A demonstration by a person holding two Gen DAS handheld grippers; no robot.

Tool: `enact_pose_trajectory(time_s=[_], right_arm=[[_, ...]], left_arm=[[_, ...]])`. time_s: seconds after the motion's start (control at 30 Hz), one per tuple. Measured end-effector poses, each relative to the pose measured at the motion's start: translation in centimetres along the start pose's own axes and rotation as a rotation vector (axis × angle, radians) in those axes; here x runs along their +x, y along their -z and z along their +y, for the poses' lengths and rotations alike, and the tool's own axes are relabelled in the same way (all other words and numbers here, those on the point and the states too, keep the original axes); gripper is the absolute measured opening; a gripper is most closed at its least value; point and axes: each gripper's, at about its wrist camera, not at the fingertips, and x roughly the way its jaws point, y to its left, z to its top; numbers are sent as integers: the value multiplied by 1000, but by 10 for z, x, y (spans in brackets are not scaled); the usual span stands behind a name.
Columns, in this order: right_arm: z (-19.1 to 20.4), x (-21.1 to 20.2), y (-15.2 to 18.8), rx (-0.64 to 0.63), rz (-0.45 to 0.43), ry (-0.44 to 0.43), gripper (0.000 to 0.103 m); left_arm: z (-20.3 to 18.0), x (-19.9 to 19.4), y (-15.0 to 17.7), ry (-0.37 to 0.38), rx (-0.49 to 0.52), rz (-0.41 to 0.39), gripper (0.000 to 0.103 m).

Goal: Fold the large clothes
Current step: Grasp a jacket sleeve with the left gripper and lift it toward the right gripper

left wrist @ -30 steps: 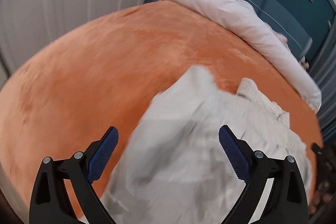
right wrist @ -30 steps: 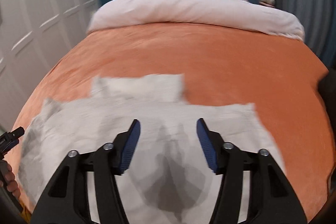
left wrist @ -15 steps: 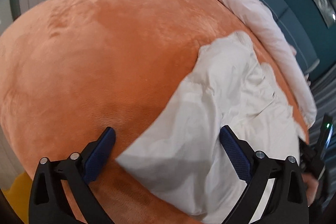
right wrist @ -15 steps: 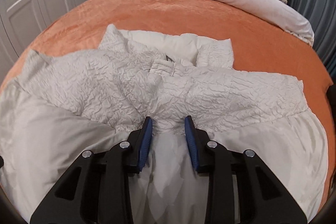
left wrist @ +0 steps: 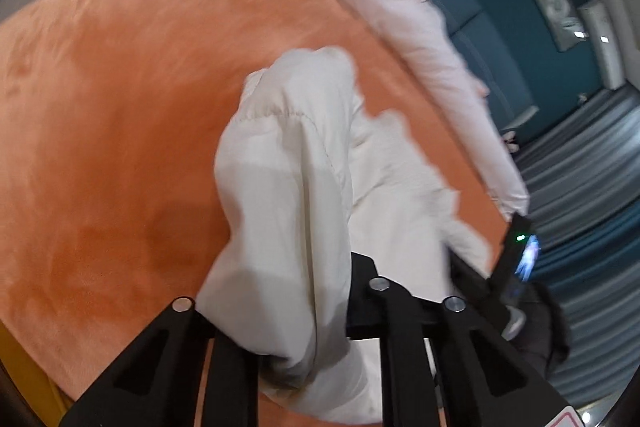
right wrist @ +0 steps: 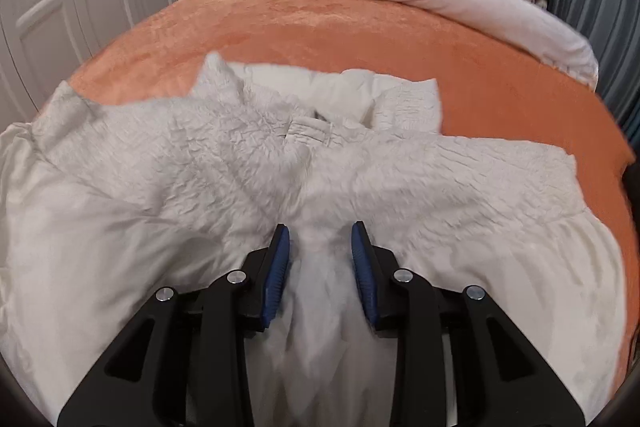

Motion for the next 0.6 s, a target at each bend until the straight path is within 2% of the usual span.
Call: enact_pose_trajectory(time_s=[0.07, 0.13, 0.2, 0.3, 0.37, 0.43, 0.53, 0.6], right_arm=[[-19, -32, 5, 84, -30, -102, 31], [-33, -58, 17, 123, -39, -141, 29], [-39, -66, 28, 128, -17, -174, 19], [-41, -56, 48, 134, 73, -254, 11], [-36, -47, 58, 110, 95, -266, 11], [-27, -36, 66, 107, 100, -269, 10], [-14, -28, 70, 121, 92, -277, 2], [-10, -23, 71, 129, 90, -273, 1]], left_arm=[[-21, -16, -2, 25, 50, -27, 9], [-45, -29, 0, 33, 110, -51, 9], [-63, -34, 3, 43, 146, -64, 9], [-91, -42, 9, 51, 207, -81, 9], [-108, -45, 16, 54, 256, -84, 9], [-125, -42, 21, 70, 299, -72, 9], [-148, -38, 32, 77, 378, -62, 9], [-166, -30, 42, 84, 427, -46, 9]])
